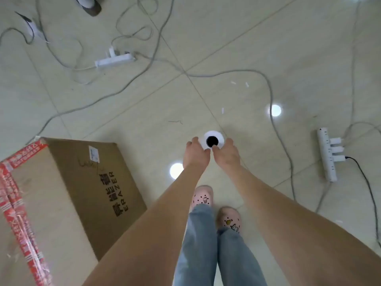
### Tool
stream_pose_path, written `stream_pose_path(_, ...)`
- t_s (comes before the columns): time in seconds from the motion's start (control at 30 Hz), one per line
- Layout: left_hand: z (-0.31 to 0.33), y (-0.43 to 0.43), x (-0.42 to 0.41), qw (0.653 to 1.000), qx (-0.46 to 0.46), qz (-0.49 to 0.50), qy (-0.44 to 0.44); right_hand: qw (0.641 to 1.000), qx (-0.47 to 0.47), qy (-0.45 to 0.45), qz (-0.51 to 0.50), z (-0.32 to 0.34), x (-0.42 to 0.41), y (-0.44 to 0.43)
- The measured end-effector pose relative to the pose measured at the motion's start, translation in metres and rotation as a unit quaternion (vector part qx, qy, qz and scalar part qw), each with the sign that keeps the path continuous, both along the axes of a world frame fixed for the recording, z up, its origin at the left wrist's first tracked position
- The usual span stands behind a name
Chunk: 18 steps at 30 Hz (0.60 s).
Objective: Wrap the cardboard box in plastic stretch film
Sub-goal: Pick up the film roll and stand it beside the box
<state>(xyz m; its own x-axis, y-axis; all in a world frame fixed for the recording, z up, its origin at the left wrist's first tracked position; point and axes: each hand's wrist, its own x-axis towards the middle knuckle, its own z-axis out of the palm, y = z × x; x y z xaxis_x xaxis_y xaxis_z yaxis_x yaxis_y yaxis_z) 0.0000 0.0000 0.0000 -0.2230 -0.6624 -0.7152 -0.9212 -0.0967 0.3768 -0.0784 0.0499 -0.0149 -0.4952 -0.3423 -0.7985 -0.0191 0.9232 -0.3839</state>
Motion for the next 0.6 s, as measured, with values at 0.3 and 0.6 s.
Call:
stream_pose_path(0.3, -0.065, -0.006, -0.012, 0.993, 0.047, 0.099, 0.045, 0.980, -0.005, -0.087, -0.180, -0.064, -0.001, -0.012)
stream_pose_path(0.6, -0.060, 0.037, 0.022, 0.981, 0.076, 0.178, 0.029, 0.987, -0.011, -0.053, -0.153, -0.064, 0.035, 0.032)
